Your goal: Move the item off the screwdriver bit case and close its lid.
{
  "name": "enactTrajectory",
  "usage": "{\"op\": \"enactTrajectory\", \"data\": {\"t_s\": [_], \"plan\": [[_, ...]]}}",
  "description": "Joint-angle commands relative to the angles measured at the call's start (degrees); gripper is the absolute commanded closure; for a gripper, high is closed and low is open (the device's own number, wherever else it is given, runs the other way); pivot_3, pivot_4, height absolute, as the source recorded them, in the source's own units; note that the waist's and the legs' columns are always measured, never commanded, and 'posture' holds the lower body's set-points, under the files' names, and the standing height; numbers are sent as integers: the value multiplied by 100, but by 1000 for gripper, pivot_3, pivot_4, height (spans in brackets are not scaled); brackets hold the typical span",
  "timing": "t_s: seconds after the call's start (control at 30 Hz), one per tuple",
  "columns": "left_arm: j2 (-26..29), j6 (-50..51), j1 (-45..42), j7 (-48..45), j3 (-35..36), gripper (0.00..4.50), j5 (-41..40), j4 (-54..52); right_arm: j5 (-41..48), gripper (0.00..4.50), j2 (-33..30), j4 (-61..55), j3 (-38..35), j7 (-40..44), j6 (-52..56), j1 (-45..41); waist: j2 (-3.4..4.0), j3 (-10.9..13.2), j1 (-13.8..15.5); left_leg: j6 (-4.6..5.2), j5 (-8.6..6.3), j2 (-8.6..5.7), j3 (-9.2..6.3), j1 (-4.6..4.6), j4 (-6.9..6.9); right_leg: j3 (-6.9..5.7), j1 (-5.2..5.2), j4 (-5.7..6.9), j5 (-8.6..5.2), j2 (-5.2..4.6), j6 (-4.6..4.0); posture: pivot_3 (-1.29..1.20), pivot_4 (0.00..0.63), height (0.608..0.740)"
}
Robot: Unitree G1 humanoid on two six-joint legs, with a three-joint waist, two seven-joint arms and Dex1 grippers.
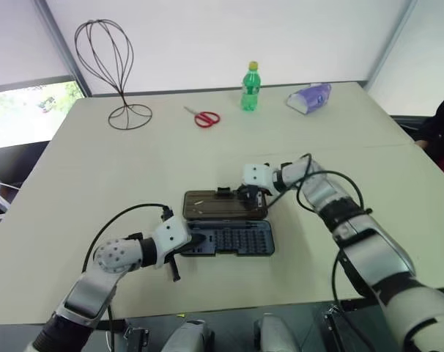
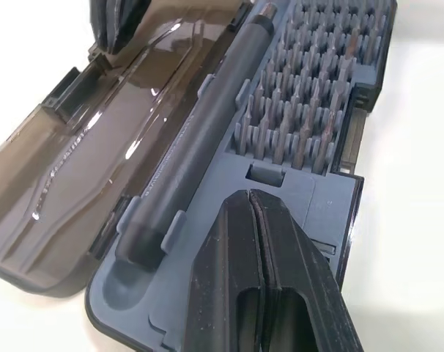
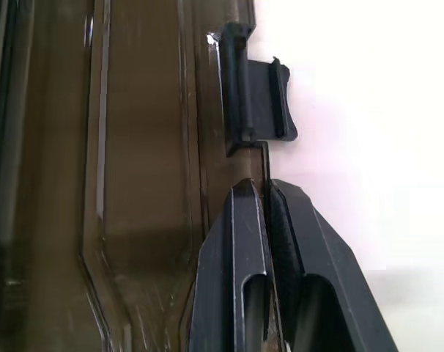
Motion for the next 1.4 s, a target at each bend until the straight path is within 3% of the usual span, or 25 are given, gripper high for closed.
{"op": "enactTrajectory", "data": {"t_s": [0.03, 0.17, 0.3, 0.5, 0.7, 0.83, 0.97, 1.17, 1.27, 1.4], "plan": [[59, 329, 62, -62, -93, 4500, 45, 377, -134, 4441, -390, -2053, -553, -338, 660, 424, 5, 4, 53, 0, 0, 1, 2, -8, -1, 2, -11, -1, 0, -1, 0, 0, 150, 740], [77, 315, -86, -133, -136, 4500, 24, 490, -269, 4441, -530, -3651, -726, -450, 1471, 1047, 2, 6, 78, -1, 1, 6, 3, -22, -1, 2, -21, -4, 0, -1, 0, 0, 150, 740], [12, 512, -158, -166, -48, 4500, -206, 490, -472, 4441, -558, -4343, -712, -642, 1761, 1325, 1, 16, 78, -1, 1, 6, 4, -23, -2, 3, -21, -7, -1, -1, 0, 0, 150, 740], [-610, 2043, -257, -2, 1006, 4500, -2116, 87, -654, 4441, -599, -4614, -611, -804, 1691, 1466, -21, 70, 69, -4, 4, 6, 4, -51, 1, 3, -48, -6, -1, 0, -1, 0, 150, 740], [-338, 3569, -455, -120, 2006, 4500, -4148, -520, -626, 4441, -695, -4611, -592, -770, 1658, 1606, -57, 118, 35, -8, 7, 9, 5, -103, 8, 0, -107, 8, -1, 0, -1, 0, 150, 740], [-150, 3933, -1172, 350, 2867, 4500, -4934, -133, -645, 4441, -774, -4601, -582, -796, 1600, 1654, -60, 123, 53, -10, 8, 9, 5, -101, 9, -3, -105, 6, -1, 1, -1, 0, 150, 740], [-241, 3412, -1936, 943, 3184, 4500, -4515, 667, -641, 4441, -806, -4600, -574, -813, 1549, 1674, -62, 125, 59, -11, 8, 9, 8, -100, 11, -5, -103, 4, -1, 1, -1, 0, 150, 740], [-336, 1664, -2529, 1103, 2142, 4500, -2408, 2333, -680, 4441, -753, -4513, -517, -838, 1528, 1604, -66, 127, 48, -11, 8, 8, 13, -98, 8, -8, -103, 0, 0, 1, -1, 0, 150, 740], [-567, 671, -2825, 314, 1455, 4500, -1707, 3502, -711, 4441, -684, -4470, -470, -861, 1532, 1572, -72, 131, 62, -11, 8, 5, 14, -101, 9, -12, -104, 1, 0, 2, 0, 0, 150, 740], [-785, 206, -3420, -843, 1116, 4500, -1458, 4853, -758, 4441, -614, -4383, -398, -852, 1492, 1538, -84, 139, 41, -11, 8, 5, 9, -122, 30, -22, -113, 4, 0, 3, 0, 0, 150, 740]]}}
